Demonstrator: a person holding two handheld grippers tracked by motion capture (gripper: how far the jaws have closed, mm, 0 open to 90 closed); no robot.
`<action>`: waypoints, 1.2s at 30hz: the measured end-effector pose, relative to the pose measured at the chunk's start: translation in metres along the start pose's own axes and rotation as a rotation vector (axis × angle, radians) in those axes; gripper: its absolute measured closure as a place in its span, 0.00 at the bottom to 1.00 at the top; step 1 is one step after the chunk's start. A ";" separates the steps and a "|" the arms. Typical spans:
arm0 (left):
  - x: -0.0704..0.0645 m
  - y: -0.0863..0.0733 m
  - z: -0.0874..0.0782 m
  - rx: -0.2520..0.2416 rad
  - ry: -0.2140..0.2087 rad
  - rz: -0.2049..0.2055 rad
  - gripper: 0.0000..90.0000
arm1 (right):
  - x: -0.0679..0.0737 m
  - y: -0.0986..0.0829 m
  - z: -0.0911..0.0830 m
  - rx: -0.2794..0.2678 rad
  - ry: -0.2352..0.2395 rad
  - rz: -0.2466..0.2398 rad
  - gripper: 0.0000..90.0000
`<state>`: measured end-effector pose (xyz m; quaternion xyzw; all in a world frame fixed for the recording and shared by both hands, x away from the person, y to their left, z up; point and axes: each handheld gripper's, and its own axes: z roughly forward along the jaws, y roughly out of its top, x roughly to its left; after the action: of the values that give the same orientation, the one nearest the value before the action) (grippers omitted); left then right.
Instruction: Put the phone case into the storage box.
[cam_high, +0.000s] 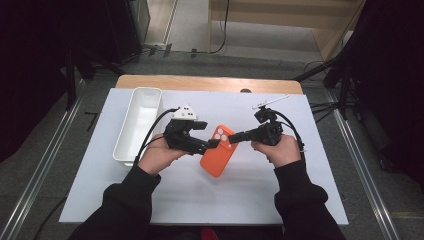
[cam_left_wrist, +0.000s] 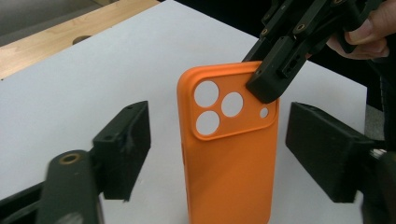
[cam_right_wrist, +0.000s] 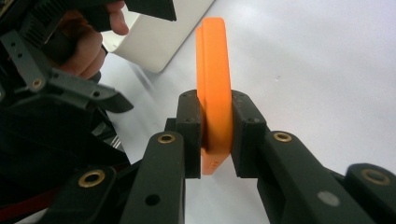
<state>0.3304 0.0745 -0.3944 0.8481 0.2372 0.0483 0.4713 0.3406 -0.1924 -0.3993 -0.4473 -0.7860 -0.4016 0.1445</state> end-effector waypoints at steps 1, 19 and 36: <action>0.000 0.000 0.001 0.000 0.011 0.000 0.23 | 0.000 0.001 0.000 0.000 -0.001 0.007 0.83; 0.001 -0.007 0.013 0.023 0.063 -0.016 0.15 | -0.007 0.011 0.011 -0.006 0.000 0.108 0.83; 0.002 -0.013 0.023 0.040 0.113 -0.018 0.00 | -0.005 0.014 0.020 0.002 -0.003 0.112 0.83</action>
<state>0.3341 0.0634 -0.4183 0.8511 0.2721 0.0870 0.4405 0.3576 -0.1764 -0.4074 -0.4913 -0.7602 -0.3914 0.1659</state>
